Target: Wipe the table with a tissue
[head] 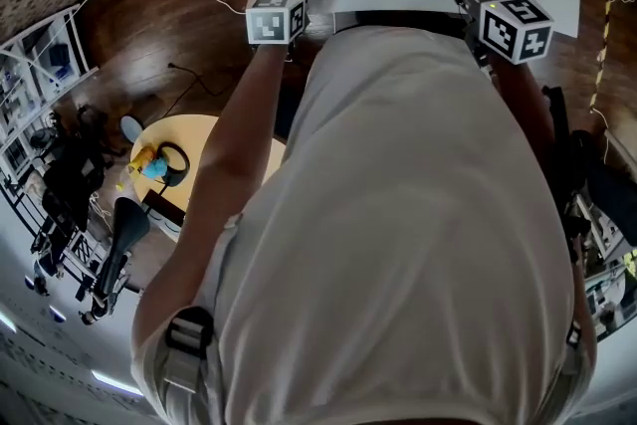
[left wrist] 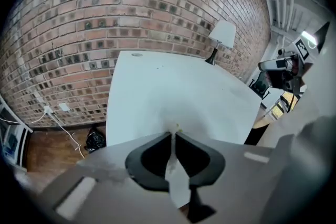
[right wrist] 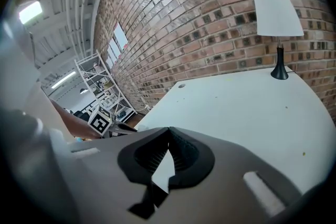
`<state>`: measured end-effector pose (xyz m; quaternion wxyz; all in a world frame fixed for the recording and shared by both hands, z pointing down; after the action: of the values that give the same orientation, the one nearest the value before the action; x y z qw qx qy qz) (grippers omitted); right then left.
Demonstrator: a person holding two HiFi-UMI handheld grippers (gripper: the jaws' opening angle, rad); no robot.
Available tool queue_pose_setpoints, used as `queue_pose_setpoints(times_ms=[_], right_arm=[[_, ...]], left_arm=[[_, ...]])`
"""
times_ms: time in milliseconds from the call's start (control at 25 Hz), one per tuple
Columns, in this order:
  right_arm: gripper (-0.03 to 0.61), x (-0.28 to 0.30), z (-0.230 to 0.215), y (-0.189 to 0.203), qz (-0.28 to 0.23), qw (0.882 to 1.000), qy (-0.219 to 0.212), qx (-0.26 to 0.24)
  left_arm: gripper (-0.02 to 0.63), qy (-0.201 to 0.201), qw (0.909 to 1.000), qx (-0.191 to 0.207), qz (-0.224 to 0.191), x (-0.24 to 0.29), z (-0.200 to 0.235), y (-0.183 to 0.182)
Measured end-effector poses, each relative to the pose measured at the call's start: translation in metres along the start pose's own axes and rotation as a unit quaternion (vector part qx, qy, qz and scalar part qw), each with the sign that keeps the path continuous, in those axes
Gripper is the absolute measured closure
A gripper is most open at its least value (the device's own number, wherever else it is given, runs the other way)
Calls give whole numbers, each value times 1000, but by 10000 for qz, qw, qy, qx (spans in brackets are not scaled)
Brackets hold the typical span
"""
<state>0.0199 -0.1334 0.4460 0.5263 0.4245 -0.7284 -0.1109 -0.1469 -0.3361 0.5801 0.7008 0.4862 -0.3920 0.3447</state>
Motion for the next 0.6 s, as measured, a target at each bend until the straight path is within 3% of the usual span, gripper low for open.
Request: queue_pose_setpoints(times_ms=[400, 600], right_arm=[[571, -2, -13, 9, -30, 9999, -49, 153], [571, -14, -31, 3, -26, 9999, 15, 114]], left_arm=[[588, -208, 9996, -59, 157, 2, -3, -12], [589, -211, 9988, -30, 434, 6, -7, -15]])
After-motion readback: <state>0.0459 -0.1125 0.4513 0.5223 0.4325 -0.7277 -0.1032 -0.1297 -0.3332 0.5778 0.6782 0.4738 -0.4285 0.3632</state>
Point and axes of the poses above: the fingertips, and each gripper's own axes: x forward along the fingers, z to its left, y out of its underside, the point moved 2 cm from there along -x, backward along the fingers, and after that the axes turned 11 degrees about z, right-handed, at the moved point
